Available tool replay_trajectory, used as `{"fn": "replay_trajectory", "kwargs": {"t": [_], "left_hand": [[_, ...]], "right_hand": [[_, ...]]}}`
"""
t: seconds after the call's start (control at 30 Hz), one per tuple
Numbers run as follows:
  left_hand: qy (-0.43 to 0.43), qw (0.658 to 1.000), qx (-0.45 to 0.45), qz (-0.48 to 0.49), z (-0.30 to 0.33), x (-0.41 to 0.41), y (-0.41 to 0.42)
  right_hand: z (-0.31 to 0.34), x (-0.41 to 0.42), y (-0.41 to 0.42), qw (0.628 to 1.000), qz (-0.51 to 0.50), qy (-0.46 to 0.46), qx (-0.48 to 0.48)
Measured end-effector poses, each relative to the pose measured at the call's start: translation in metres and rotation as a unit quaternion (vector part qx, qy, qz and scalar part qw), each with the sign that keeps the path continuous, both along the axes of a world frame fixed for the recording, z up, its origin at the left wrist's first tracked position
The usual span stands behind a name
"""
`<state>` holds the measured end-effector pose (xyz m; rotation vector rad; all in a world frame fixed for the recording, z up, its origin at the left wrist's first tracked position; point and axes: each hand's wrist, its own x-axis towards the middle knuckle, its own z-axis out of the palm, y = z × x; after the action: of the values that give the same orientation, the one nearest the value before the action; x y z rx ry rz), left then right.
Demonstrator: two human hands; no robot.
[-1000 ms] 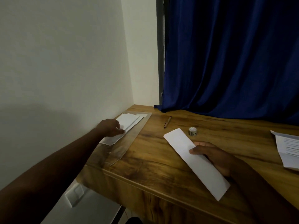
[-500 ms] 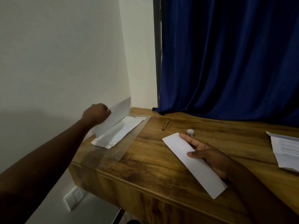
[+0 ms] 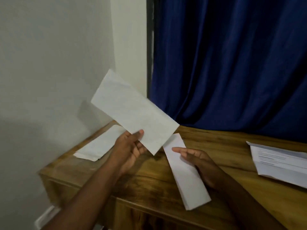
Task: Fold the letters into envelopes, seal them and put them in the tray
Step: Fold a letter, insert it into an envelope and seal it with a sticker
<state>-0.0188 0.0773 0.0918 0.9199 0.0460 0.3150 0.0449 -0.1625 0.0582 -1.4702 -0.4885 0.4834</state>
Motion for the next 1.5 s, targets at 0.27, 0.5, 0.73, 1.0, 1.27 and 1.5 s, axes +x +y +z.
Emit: {"fn": "replay_trajectory", "kwargs": {"t": [0.27,0.5,0.73,1.0,1.27,1.5], "left_hand": [[0.09,0.995,-0.017,-0.044,-0.049,-0.017,-0.102],[0.182,0.855,0.343,-0.343,-0.033,-0.072,-0.089],[0.029,0.72,0.563,-0.405,-0.019,-0.096,-0.078],[-0.163,0.548,0.813,-0.111,-0.04,-0.035,-0.122],[-0.184,0.672,0.705,-0.137,-0.067,-0.025,-0.133],[-0.207,0.682,0.69,-0.124,-0.071,-0.022,-0.137]], "right_hand": [[0.003,-0.04,-0.046,0.976,-0.181,-0.11,-0.048],[0.009,-0.066,-0.112,0.982,-0.136,0.031,-0.125],[0.005,-0.07,-0.118,0.968,-0.146,0.067,-0.193],[0.001,-0.073,-0.107,0.97,-0.162,0.028,-0.18],[-0.009,-0.085,-0.125,0.991,-0.116,0.071,-0.019],[-0.011,-0.082,-0.131,0.993,-0.097,0.06,-0.015]]}}
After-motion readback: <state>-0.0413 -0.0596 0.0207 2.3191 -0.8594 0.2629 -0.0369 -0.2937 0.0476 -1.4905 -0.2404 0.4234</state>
